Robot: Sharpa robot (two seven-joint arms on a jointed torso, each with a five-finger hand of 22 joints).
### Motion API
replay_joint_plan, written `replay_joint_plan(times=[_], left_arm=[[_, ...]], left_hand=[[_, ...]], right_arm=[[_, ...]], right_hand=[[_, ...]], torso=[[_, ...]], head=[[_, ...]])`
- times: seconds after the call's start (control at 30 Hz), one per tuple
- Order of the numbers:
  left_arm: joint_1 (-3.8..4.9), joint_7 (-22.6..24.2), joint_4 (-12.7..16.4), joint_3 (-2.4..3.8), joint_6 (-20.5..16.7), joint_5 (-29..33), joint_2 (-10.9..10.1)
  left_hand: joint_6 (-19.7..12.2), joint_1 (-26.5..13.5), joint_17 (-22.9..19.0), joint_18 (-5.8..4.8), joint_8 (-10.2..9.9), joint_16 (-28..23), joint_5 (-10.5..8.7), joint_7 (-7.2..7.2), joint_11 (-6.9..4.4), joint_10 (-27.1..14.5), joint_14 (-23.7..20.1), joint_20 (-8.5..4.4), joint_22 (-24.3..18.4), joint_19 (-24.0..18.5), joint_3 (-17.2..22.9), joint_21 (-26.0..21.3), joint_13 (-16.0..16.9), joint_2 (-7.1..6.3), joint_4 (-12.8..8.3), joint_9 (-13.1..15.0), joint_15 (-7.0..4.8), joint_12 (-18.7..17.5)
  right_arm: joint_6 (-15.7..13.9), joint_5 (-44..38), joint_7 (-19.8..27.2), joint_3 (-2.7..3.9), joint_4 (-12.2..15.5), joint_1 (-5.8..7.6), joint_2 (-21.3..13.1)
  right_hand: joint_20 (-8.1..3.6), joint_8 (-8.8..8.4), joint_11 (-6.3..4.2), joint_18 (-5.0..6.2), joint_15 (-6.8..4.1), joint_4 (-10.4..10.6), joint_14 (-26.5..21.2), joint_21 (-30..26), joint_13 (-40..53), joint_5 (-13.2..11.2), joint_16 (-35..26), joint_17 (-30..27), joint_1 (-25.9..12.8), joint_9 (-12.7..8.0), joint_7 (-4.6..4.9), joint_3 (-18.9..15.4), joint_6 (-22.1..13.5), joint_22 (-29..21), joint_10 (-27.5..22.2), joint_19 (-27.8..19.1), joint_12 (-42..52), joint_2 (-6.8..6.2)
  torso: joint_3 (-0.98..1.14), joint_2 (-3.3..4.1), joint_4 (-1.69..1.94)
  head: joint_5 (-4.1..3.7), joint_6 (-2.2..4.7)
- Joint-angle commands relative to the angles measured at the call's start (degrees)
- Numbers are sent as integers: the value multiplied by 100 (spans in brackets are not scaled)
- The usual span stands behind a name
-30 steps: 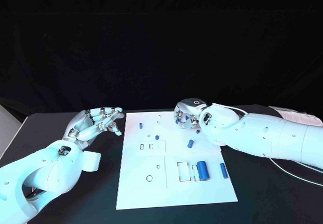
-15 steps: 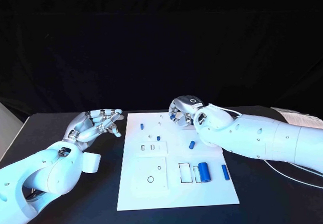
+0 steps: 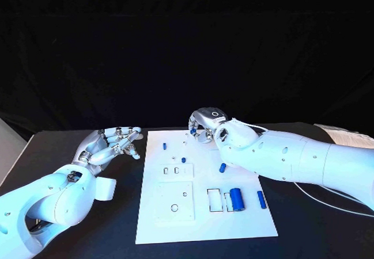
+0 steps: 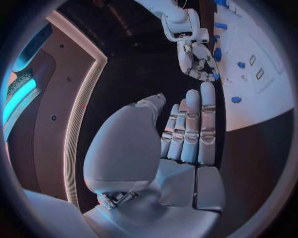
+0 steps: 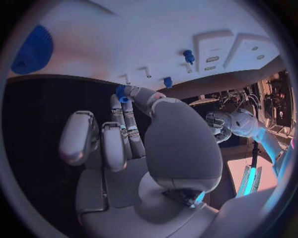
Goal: Assemble the parts on the task board
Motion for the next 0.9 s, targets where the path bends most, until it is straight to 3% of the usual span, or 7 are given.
replay_joint_plan(times=[0.03, 0.17, 0.57, 0.9], left_arm=[[3, 15, 13, 6, 98, -40, 17], [3, 11, 11, 6, 96, -43, 17], [4, 1, 20, 6, 101, -54, 27], [4, -2, 18, 6, 98, -58, 26]], left_hand=[[9, -37, 6, 65, -34, 28, -23, 18, 14, -21, -53, 4, 6, -40, 41, 17, 2, -10, 4, 8, 5, -17], [9, -37, 6, 65, -34, 28, -23, 18, 14, -21, -53, 4, 6, -40, 41, 17, 2, -10, 4, 8, 5, -17], [8, -27, 10, 66, -35, 40, -26, 20, 15, -26, -59, 5, 29, -60, 58, 50, 1, -15, 1, 10, 6, -18], [8, -27, 10, 66, -35, 40, -26, 20, 15, -26, -59, 5, 29, -60, 58, 50, 1, -15, 1, 10, 6, -18]], right_arm=[[140, -127, -15, -1, -67, 5, 60], [230, -137, -6, -5, -152, 5, 141], [326, -209, -64, -9, -372, 5, 323], [457, -277, -88, -15, -444, 5, 349]], right_hand=[[-46, 35, -224, -76, -28, -24, 228, 21, 197, 13, 22, -4, 117, 15, 7, 19, -53, -4, 253, 95, -7, 105], [-42, 33, -219, -79, -23, -27, 225, 36, 201, -6, 23, -11, 98, 30, 11, 17, -74, 16, 242, 91, -20, 89], [-39, 31, -216, -76, -20, -29, 222, 27, 207, -16, 21, -23, 81, 42, 13, 13, -92, 4, 238, 83, -25, 72], [-36, 27, -212, -76, -16, -28, 221, 33, 211, -29, 24, -24, 62, 53, 15, 12, -111, 13, 225, 78, -33, 59]], torso=[[-14, 8, 25], [-31, 15, 46], [-42, 25, 62], [-17, 48, 30]], head=[[-7, -8], [-9, -14], [14, -22], [48, -35]])
